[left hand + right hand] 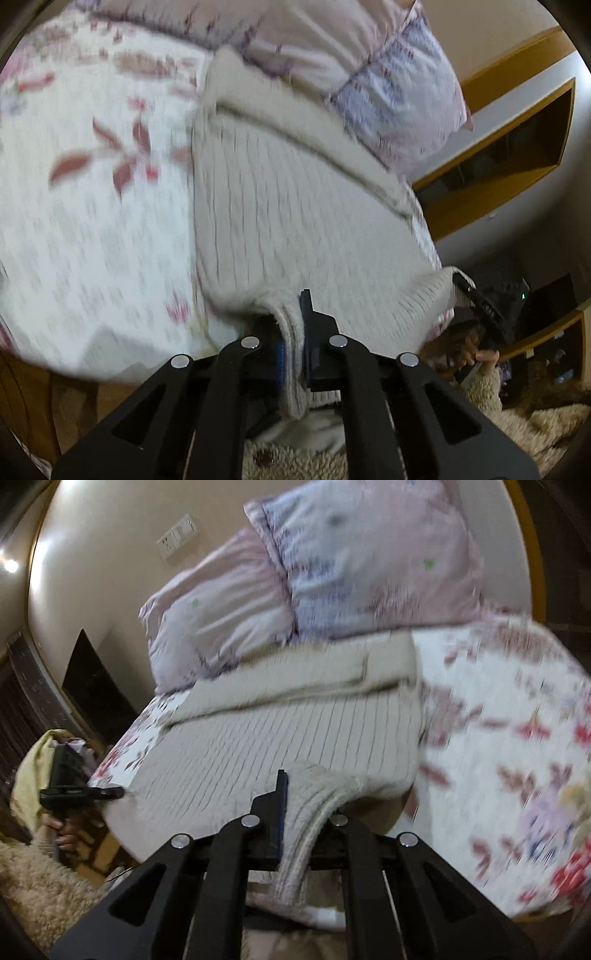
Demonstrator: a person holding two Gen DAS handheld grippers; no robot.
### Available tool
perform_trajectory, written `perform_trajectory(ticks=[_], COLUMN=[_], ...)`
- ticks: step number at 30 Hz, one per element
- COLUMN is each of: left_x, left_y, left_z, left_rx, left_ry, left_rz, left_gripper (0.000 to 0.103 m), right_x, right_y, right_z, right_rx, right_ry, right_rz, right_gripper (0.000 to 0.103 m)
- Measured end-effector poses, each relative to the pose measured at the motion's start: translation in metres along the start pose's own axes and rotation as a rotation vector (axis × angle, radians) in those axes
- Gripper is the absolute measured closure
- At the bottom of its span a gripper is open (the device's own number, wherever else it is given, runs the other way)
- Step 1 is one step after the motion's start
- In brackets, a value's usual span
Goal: Fold small clothes
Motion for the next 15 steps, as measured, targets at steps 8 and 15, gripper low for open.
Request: perform_trajectory(ticks=[8,15], left_x=[0.014,0.036], left_y=[0.000,-0.015], left_z=[-0.065,-0.135], left_rx=[0.172,0.266], left_ry=[-0.073,-0.181], left_rz=[-0.175,-0.256], left_gripper=[0.097,0.097], right_x=[-0.006,-0.012], right_y=[-0.016,-0.044], right_z=[-0.043,-0.089], right_rx=[0.133,0.172], right_ry=[0.079,0.117], right_rz=[0.149,0.229], right_gripper=[0.096,0.096])
Point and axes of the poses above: each gripper's, at about its wrist camera, not at the fingertips, and y roughly against the way its jaws point, x to its right, z to its underside, the point moved 2 cm from there along -y, roughly the way its jaws point
